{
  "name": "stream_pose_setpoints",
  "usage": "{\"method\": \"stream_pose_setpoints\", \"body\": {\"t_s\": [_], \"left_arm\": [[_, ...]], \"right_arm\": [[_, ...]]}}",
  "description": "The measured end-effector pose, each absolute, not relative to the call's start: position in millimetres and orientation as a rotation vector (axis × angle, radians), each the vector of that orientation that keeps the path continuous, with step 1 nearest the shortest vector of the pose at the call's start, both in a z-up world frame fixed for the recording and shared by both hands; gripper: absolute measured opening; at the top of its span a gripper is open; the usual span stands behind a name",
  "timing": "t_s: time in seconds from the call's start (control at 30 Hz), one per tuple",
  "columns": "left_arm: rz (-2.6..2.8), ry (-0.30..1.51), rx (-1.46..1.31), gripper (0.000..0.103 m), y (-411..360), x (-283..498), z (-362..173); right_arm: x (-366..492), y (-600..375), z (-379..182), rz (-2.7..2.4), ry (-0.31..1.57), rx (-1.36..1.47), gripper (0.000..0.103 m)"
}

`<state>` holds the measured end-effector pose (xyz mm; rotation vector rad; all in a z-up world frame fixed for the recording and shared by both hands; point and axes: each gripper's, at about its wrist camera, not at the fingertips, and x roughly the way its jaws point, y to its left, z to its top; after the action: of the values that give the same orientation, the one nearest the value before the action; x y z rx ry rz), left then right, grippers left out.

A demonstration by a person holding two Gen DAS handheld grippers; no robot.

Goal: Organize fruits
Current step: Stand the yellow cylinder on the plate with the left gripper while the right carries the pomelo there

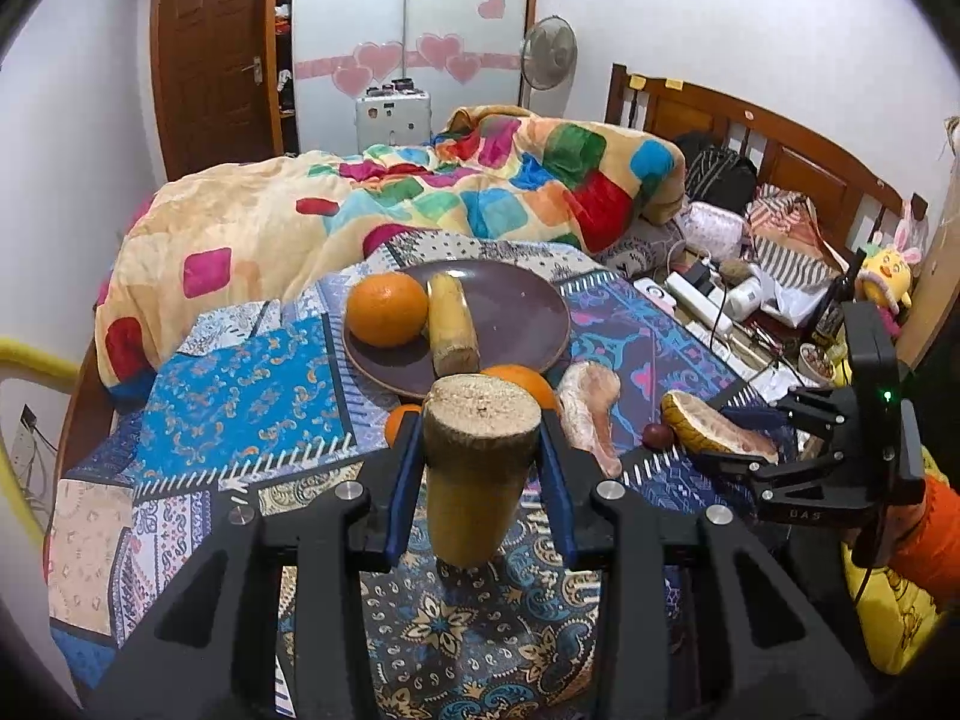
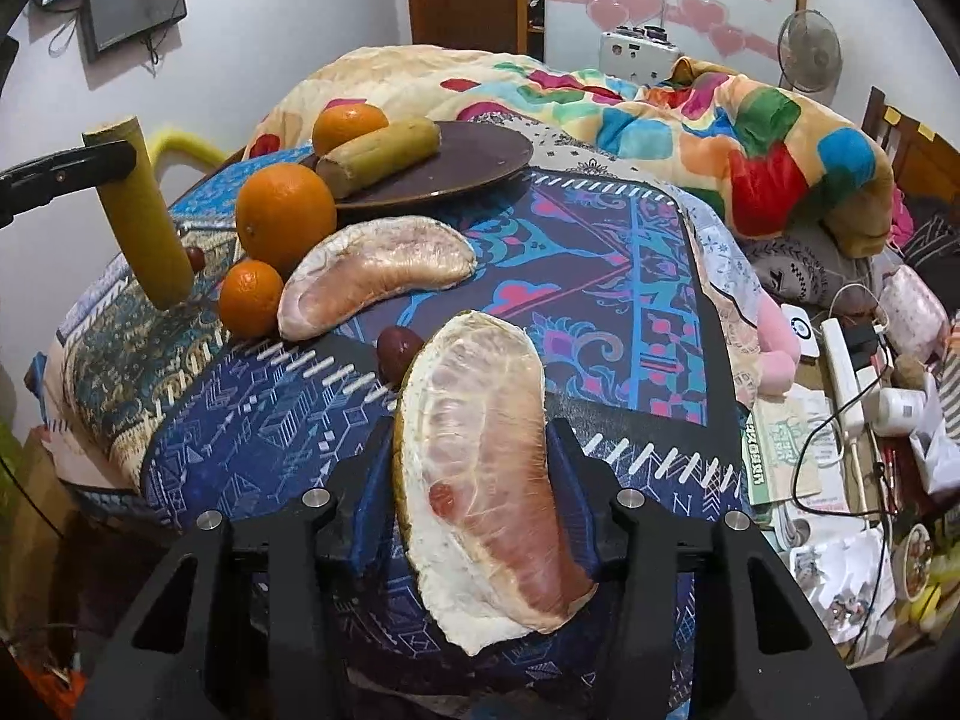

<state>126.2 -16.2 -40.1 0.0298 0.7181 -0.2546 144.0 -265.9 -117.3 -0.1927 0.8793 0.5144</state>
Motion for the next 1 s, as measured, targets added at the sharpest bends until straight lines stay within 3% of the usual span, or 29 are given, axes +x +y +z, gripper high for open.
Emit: {"method": "stream_pose_setpoints", "body": {"t_s": [0.63,1.0], "left_arm": [[-0.202,0.653,-0.013,0.036,1,184,-16],[-0.174,0.707,-0.003,0.036,-7,235,-35]], "right_arm": [[186,-248,-53,0.520,0.663,-0.095,0.045],[224,-230,-58,0.533,0.666,-0.062,0.045]]}}
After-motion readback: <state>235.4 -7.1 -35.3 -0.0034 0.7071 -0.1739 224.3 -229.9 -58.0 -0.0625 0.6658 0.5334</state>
